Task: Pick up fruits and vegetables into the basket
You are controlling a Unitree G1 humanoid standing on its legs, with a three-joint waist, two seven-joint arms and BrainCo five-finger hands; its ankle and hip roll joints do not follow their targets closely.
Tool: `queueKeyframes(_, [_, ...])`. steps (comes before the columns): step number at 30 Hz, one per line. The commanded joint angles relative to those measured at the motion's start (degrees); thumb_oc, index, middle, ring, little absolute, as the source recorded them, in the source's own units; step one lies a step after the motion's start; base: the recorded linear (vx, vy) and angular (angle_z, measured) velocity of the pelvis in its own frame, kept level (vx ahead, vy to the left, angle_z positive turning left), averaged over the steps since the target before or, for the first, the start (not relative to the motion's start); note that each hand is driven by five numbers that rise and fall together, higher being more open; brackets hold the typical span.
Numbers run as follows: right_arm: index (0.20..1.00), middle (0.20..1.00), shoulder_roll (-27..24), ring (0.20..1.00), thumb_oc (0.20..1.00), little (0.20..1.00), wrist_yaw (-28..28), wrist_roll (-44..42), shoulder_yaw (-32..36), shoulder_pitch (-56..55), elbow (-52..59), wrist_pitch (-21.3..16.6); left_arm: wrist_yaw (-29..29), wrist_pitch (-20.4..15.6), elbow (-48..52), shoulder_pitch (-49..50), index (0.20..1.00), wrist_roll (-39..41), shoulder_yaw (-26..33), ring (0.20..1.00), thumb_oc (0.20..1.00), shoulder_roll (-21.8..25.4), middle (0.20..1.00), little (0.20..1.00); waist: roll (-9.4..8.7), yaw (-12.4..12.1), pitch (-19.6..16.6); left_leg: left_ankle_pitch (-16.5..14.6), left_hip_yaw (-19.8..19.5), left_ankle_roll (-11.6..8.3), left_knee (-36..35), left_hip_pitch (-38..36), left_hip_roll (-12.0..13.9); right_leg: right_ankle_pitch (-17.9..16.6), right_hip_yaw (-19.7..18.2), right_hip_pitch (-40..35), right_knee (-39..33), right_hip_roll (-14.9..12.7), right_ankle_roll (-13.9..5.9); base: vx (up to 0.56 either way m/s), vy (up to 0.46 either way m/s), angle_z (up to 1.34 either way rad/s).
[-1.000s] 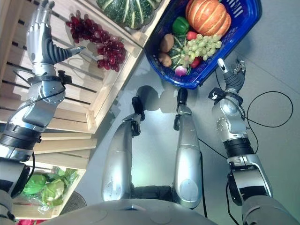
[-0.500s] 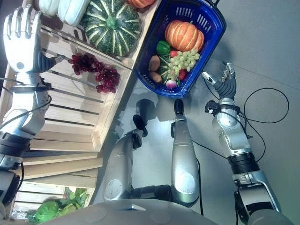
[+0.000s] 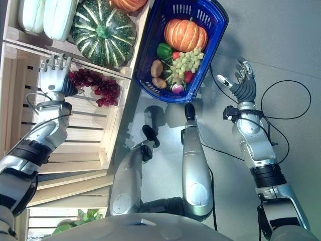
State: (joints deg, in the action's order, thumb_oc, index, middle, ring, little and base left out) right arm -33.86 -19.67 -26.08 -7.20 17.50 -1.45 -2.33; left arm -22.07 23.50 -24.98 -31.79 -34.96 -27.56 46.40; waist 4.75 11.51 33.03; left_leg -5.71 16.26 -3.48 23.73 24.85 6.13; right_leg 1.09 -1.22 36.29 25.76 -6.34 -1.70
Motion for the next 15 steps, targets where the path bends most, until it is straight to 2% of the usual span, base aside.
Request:
queueKeyframes(1, [1.0,1.0,-1.97,1.0,1.0,1.0,0.66,-1.71,3.43,-0.65,6.16,-0.67,4.98,0.18,-10.03,2.63,1.0,9.06,2.21,1.0,1.0,-2.16,1.0,1.0,1.37,3.07,-3.24,3.13,-0.08,0.65,0.0,4.02,-1.62,7.22,4.1,-0.42,5.88,2.21,0.34,0.02,0.06,-0.04])
queueKeyframes(12, [1.0,1.0,-2.13,1.0,1.0,1.0,1.29,-1.49,4.33,-0.64,6.67,-0.19,3.65,-1.02,-16.35,0.59,1.0,10.46,2.47,1.0,1.0,-4.66,1.0,1.0,1.57,4.03,-3.24,2.94,0.71,0.53,1.15,6.31,-1.46,7.54,3.5,2.28,7.06,2.18,0.49,0.01,0.045,-0.04])
queueKeyframes(15, [1.0,1.0,-1.85,1.0,1.0,1.0,0.9,-0.96,4.1,-1.31,6.55,-1.19,-1.81,-2.53,-15.44,1.99,1.0,14.12,3.3,1.0,1.0,-5.37,1.0,1.0,1.67,3.79,-3.24,2.99,0.63,0.53,1.02,6.57,-1.68,7.46,3.41,2.6,6.98,2.09,0.51,0.0,0.021,-0.04])
